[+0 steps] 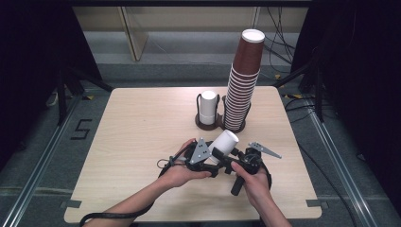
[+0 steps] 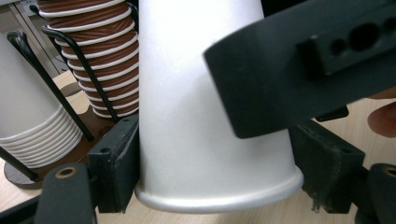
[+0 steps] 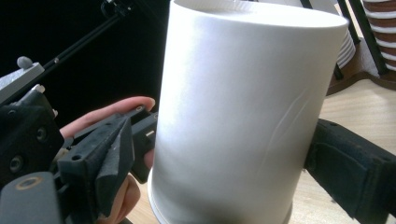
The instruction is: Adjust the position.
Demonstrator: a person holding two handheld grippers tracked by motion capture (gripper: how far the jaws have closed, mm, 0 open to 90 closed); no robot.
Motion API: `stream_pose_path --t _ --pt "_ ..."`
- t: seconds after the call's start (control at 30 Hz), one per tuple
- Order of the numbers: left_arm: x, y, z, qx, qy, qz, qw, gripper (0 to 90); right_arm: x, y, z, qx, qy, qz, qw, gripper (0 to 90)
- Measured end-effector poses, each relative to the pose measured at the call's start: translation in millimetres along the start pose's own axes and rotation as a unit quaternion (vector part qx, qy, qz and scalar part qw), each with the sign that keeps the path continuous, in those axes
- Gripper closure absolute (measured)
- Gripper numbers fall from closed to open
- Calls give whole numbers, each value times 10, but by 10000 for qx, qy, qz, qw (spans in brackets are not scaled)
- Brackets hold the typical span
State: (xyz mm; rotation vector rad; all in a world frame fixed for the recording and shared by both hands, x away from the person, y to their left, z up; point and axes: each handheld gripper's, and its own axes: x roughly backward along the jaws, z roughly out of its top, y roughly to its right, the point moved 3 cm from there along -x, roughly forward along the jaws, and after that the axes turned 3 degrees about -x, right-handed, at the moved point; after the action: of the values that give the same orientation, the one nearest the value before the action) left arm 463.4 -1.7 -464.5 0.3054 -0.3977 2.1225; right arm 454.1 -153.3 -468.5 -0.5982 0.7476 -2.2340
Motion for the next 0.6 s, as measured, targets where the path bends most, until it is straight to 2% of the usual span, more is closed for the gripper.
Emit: stream_pose_path --t 0.03,0.07,0.13,0.17,0.2,0.23,0.27,0.3,0.43,0.47,0.5,0.6 --pt "7 -4 0 -9 -8 15 10000 233 -2 -5 2 -25 -4 -71 10000 90" --pt "32 -36 -1 -53 -53 287 9996 233 1 -14 5 -1 -19 -110 9999 85" --pt "43 -25 -6 -25 -114 84 9999 232 10 -5 13 225 -6 -68 9997 80" --pt "51 -119 14 -686 -179 47 9975 233 19 -14 13 261 -39 -195 9995 75" --pt "61 -109 14 -642 -150 47 9978 232 21 -1 13 542 -18 -267 9982 70" --pt "74 -97 5 -543 -175 59 9984 232 34 -41 -4 412 -87 -233 9988 66" --pt "85 -104 6 -579 -177 60 9981 232 33 -35 -7 507 -70 -182 9985 61" --pt "94 -30 -19 -32 -162 47 9999 232 41 -29 -9 625 -101 -207 9978 56" --pt "145 -58 -30 -35 -224 78 9997 233 81 -24 -22 833 -196 -288 9959 51" --pt "160 -73 -36 -77 -259 76 9996 233 88 -35 -27 775 -171 -207 9966 51" --pt "174 -80 -41 -64 -273 90 9996 233 116 -27 -20 891 -196 -167 9957 50" --pt "220 -116 -48 -94 -293 109 9995 234 152 -21 -15 953 -275 -224 9948 52"
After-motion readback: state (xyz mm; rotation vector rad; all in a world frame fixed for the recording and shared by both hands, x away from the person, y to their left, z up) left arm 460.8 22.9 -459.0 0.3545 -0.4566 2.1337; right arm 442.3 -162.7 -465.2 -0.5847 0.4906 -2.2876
